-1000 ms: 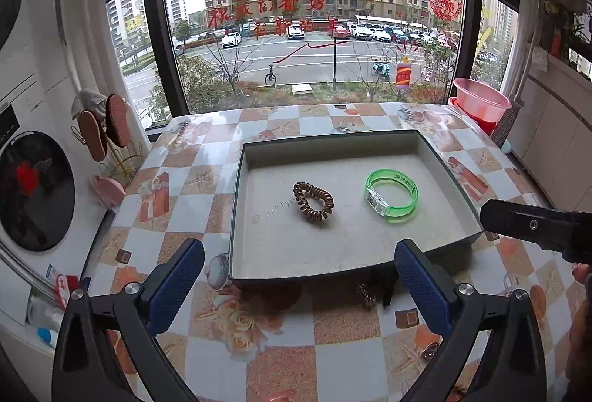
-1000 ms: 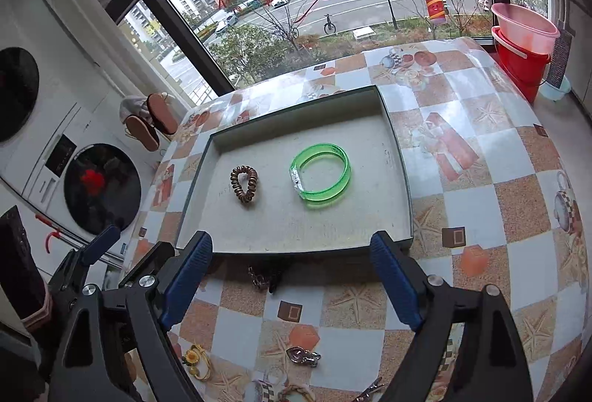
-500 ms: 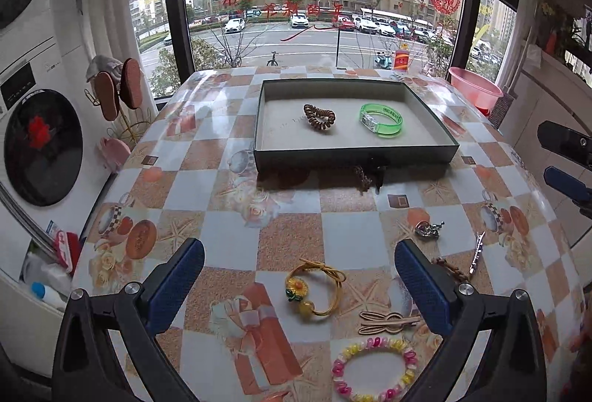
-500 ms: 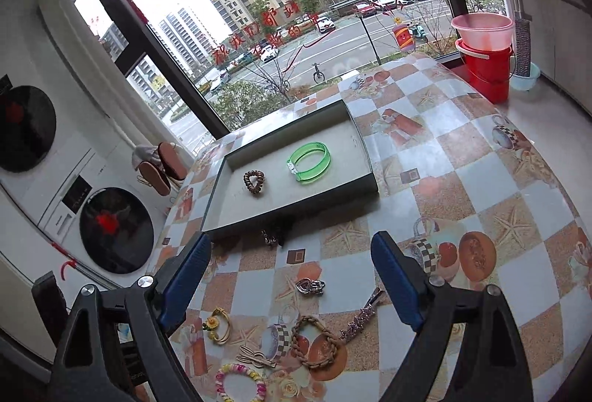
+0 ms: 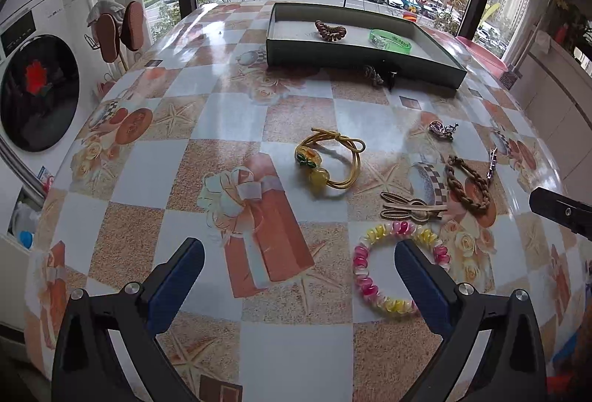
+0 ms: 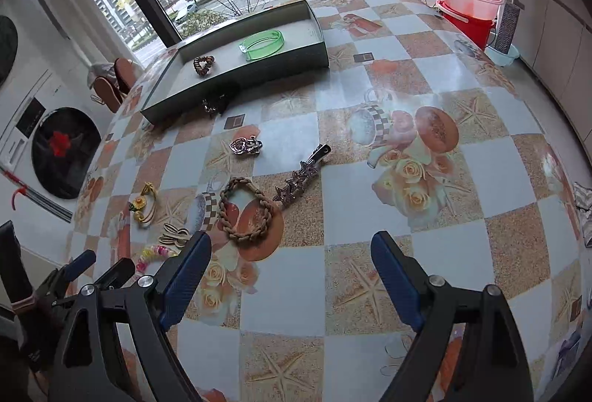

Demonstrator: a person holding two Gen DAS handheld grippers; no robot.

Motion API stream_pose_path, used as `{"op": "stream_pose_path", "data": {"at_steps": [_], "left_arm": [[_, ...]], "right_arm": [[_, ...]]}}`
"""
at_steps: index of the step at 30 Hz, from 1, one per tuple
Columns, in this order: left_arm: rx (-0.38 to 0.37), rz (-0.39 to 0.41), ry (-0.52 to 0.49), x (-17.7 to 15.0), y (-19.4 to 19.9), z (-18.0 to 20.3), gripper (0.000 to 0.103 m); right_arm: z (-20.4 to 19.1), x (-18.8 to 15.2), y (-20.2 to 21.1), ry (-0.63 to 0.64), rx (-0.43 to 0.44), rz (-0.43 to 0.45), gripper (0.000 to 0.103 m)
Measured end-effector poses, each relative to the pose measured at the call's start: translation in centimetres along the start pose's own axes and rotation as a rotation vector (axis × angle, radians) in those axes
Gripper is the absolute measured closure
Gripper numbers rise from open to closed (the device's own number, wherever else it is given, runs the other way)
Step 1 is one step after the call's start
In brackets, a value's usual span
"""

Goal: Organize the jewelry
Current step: 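Withdraw both open tools from the tray back over the jewelry, then grasp the silver star clip with right tool while left tool grasps the beaded bracelet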

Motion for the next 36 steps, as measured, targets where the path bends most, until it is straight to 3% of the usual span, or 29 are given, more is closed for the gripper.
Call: {"op": "stream_pose_path", "data": {"at_steps": [8, 21, 23, 28, 30, 36], "left_arm": [[0.004, -0.002, -0.032, -0.2, -0.4, 0.9, 0.0], [-0.006, 0.013, -0.088, -0.1, -0.7, 2.0, 0.0], [-0.007, 0.006, -0.109, -0.2, -0.9, 2.5, 0.006], [-0.015, -0.005, -0.126, -0.6, -1.2, 3.0, 0.008], [-0.012, 0.002, -0.14, -0.6, -1.1, 3.1, 0.008], [-0.039, 0.013, -0.169, -0.8, -0.6, 4.0, 0.023]], "right_arm": [[0.3, -2.0, -0.6, 0.045, -0.061, -0.019, 0.013], [0.9, 1.2, -3.4, -0.048, -0.074, -0.013, 0.014], [0.8, 1.7, -4.1, -0.044, -0.084, -0.011, 0.019], [0.2, 2.4, -6.0, 0.008, -0.122, -0.016, 0.034], [-0.1, 2.6, -6.5, 0.042, -0.141, -0.021, 0.037], [-1.1, 2.1, -6.8, 0.193, -0.192, -0.022, 0.042]]}}
Point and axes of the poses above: each gripper's, at about its wrist camera, not at the fingertips, and y roughly against the way its jaws point, z to its right, x to its top, the point moved 7 cm from there along -y, roughly the way its jaws point, and after that the axes turned 15 degrees about z, right-handed, at the moved point
